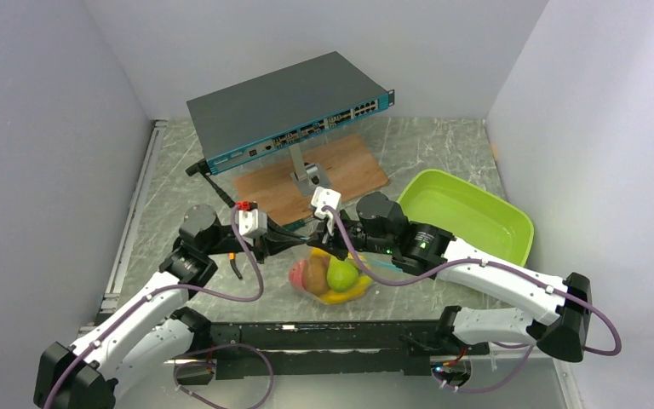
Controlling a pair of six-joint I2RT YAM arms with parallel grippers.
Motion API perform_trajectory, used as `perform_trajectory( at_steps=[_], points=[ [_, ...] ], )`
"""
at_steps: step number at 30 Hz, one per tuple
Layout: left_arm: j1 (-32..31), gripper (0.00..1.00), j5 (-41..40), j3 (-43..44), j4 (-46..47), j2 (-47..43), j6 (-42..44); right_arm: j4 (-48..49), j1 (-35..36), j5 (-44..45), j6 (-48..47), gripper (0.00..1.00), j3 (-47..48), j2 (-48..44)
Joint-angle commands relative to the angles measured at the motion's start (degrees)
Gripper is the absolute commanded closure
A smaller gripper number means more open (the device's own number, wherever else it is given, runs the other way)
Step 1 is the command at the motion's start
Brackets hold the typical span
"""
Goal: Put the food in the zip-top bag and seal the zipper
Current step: Zip the zipper food storage bag at the center of the board.
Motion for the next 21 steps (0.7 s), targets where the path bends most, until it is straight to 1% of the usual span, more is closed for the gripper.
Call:
perform_trajectory(
  at_steps=[1,4,7,11,17,21],
  points=[
    [-0.47,1.00,-5.17,0.25,-1.35,-4.59,2.22,-1.72,0.73,2.72,0.96,1.00,2.65,-0.29],
    [1.28,1.00,-8.48,-1.95,-2.23,-7.64,3.20,-3.27,1.57,5.86,1.43,1.00,-0.01,-3.90],
    [2.32,1.00,-9.27,-0.51,-7.90,-6.73,6.17,-6.32,2.08,8.69,2.03,1.00,-1.36,-7.13],
    [3.72,1.00,-11.81,0.28,-10.33,-5.34,8.17,-9.52,3.05,12.10,3.03,1.00,-2.59,-11.25],
    [8.05,1.00,-10.31,-0.23,-11.20,-6.99,9.65,-14.02,4.54,15.20,4.75,1.00,-4.17,-15.45],
    [10.77,1.00,-6.83,0.39,-14.66,-8.00,13.18,-16.71,5.47,16.95,5.41,1.00,-4.39,-17.92]
  ],
)
